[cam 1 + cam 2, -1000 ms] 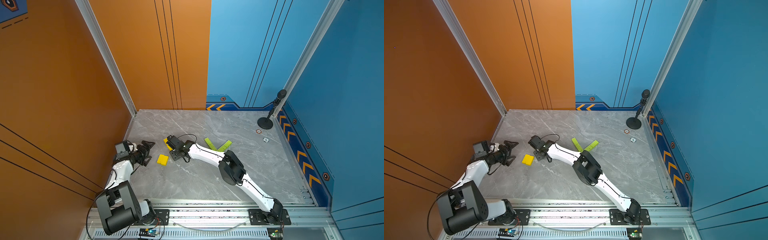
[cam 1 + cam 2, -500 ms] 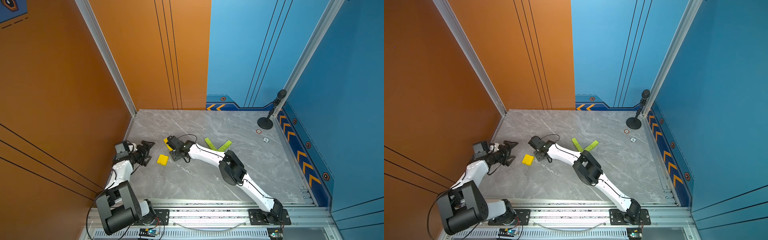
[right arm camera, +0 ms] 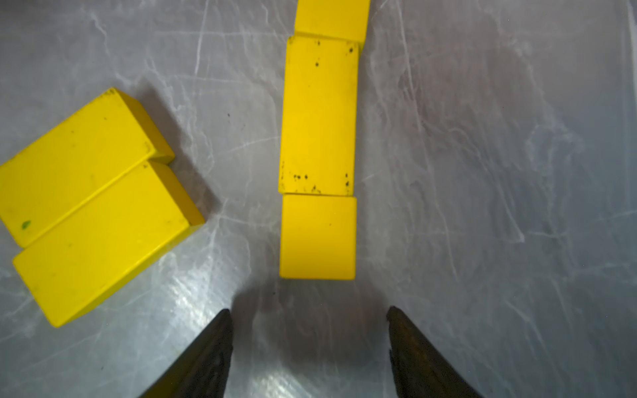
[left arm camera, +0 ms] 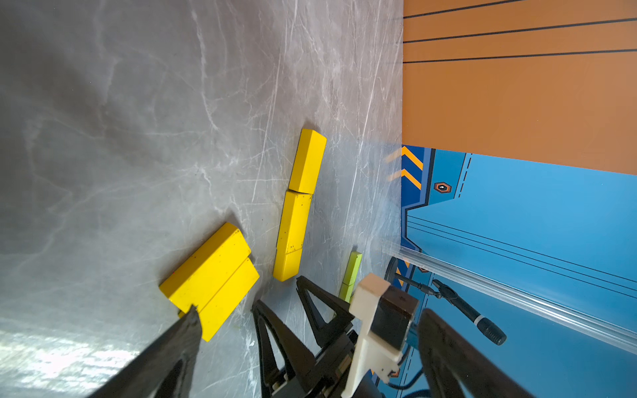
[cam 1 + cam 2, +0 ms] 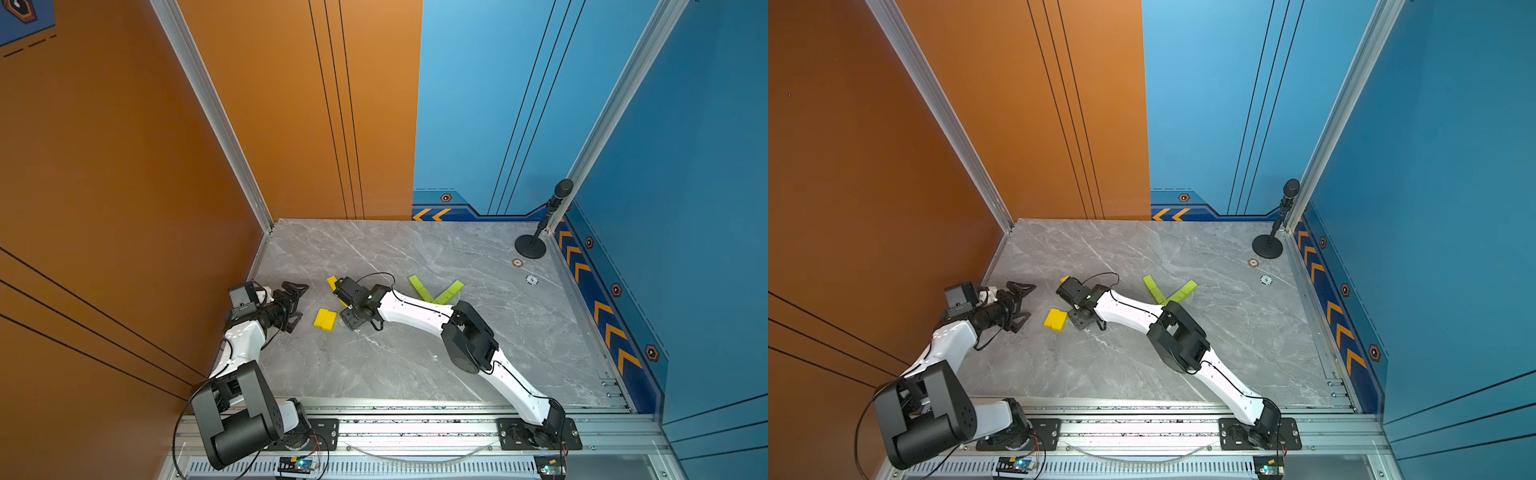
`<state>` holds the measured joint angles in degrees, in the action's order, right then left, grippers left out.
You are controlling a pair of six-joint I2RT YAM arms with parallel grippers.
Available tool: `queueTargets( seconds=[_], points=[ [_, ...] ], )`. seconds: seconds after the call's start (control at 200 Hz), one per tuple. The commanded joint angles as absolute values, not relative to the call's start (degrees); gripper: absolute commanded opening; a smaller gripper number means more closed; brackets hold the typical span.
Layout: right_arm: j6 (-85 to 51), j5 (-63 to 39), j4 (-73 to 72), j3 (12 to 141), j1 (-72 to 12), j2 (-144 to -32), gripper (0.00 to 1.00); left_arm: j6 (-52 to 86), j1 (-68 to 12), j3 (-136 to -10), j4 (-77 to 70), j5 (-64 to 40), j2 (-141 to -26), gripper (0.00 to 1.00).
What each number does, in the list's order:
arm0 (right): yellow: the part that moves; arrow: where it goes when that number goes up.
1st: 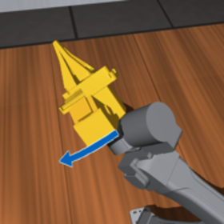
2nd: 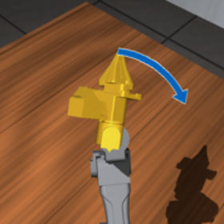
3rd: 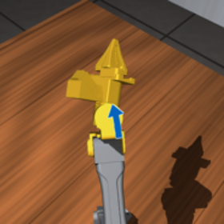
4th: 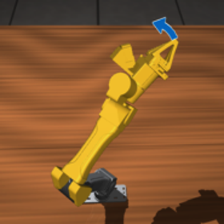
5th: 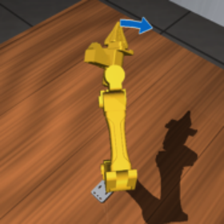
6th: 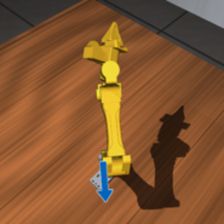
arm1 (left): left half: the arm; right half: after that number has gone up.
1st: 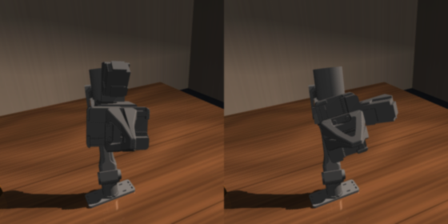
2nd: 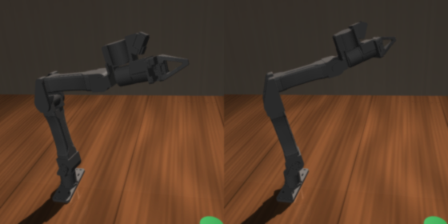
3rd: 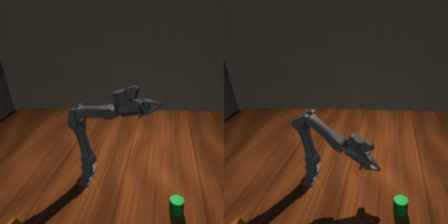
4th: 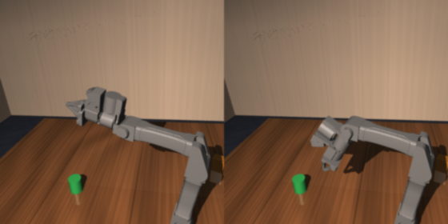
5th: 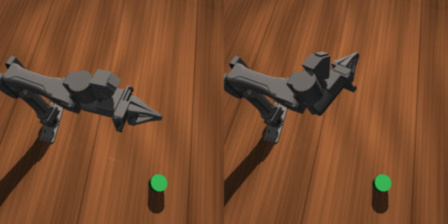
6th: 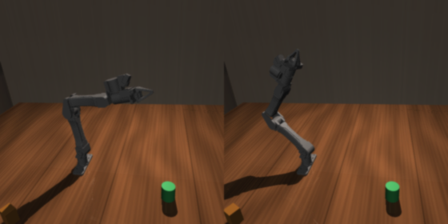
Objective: Assemble the letter v with building blocks
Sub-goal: Assemble the building block at the center of the board, then move the building block to the center of the board.
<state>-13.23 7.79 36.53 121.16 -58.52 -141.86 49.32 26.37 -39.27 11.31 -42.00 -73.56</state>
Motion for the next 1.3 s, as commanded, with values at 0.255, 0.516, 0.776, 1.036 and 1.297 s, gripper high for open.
queueTargets(
  seconds=[0.255,0.516,0.776,1.036,1.297],
  points=[
    [-12.44,11.87,36.20,112.04,-58.92,-130.52,0.90,44.84,24.15,-40.94,17.52,-35.93,-77.23,0.98],
    [-12.64,12.75,33.46,105.54,-58.80,-123.86,1.00,40.33,22.22,-44.51,26.92,-29.48,-76.11,0.98],
    [-14.07,13.01,29.57,93.16,-57.27,-114.74,1.00,40.16,19.38,-49.64,26.75,-29.00,-83.06,0.98],
    [-14.76,13.25,27.68,85.13,-55.81,-108.28,1.00,41.16,13.99,-54.80,24.30,-28.99,-89.59,0.98],
    [-16.21,13.01,25.88,81.57,-55.49,-105.56,1.00,43.14,15.59,-52.23,14.11,-31.73,-92.65,0.98]
  ],
)
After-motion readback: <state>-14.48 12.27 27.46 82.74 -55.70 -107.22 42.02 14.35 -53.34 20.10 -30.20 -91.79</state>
